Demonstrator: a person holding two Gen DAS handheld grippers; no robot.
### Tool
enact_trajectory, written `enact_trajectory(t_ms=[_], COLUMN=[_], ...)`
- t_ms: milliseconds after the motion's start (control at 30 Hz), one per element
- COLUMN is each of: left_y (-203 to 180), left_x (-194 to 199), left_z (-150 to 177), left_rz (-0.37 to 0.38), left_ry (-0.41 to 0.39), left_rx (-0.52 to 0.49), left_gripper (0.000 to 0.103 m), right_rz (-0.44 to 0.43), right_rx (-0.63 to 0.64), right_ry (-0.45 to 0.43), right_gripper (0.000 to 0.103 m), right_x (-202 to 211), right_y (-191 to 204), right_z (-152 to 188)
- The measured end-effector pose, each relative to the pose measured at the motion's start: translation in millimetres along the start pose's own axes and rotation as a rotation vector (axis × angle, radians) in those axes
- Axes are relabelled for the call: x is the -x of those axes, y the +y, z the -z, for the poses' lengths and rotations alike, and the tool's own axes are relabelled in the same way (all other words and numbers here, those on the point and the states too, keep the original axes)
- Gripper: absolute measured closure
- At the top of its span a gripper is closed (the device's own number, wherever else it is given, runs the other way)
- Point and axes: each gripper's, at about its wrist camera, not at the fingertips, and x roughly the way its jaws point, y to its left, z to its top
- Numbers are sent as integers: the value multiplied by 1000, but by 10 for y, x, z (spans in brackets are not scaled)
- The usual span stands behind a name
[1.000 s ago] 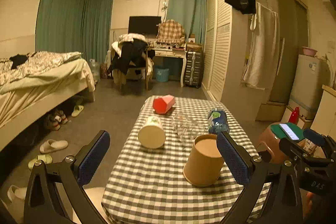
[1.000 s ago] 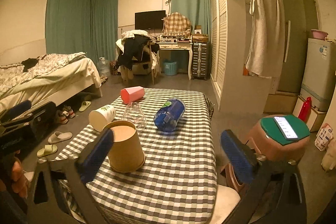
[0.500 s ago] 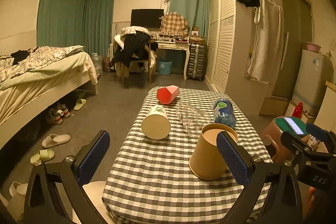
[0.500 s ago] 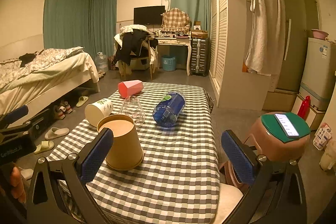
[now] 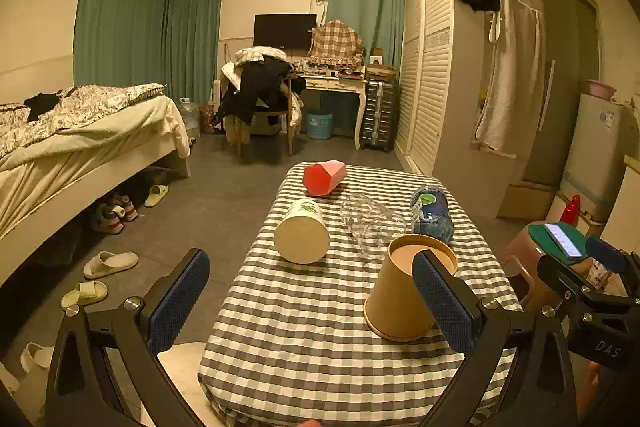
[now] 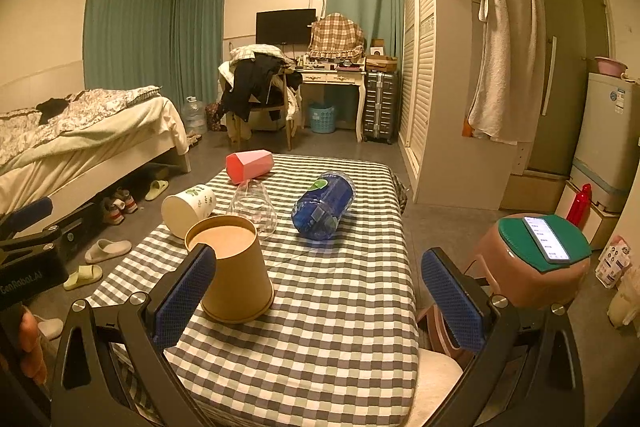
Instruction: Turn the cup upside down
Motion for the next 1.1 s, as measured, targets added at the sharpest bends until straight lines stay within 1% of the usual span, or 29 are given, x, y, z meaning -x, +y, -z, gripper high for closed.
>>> enact_trajectory(t_ms=[1100], left_y=[-8], left_x=[-11], left_z=[12], left_rz=[-5], left_ry=[18], left_rx=[-21], left_gripper=[0], right_rz=[4], right_rx=[1], right_ry=[29], right_gripper=[0], right_x=[-35], right_y=[12], right_z=[7])
